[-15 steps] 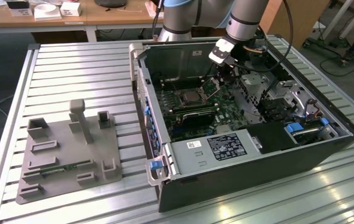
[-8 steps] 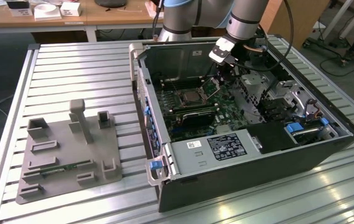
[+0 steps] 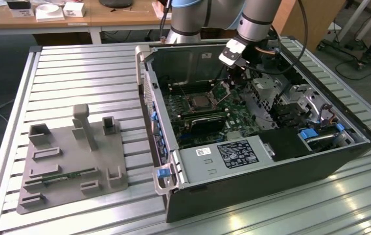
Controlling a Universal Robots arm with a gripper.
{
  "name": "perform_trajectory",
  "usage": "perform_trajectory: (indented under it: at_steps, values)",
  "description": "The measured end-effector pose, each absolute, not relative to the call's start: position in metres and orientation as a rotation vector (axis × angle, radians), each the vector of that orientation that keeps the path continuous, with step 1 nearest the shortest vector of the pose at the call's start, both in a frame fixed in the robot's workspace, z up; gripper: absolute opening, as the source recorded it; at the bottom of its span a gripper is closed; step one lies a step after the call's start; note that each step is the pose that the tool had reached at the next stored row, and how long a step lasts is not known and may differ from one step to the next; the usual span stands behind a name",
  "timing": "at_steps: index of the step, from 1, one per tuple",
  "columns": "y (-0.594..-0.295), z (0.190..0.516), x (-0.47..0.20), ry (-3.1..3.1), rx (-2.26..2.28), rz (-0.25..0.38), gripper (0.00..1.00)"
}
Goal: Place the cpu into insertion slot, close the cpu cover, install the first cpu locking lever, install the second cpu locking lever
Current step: 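Close the cpu cover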
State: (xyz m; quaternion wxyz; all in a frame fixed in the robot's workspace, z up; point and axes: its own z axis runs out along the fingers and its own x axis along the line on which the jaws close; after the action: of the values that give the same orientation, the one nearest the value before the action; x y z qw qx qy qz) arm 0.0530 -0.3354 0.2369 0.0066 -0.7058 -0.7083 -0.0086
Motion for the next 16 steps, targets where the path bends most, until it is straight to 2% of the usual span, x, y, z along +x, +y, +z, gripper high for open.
perform_trajectory:
  at_steps: [16]
  values:
    - [-0.335, 0.237, 0.040, -2.216, -2.208, -0.027, 0.10]
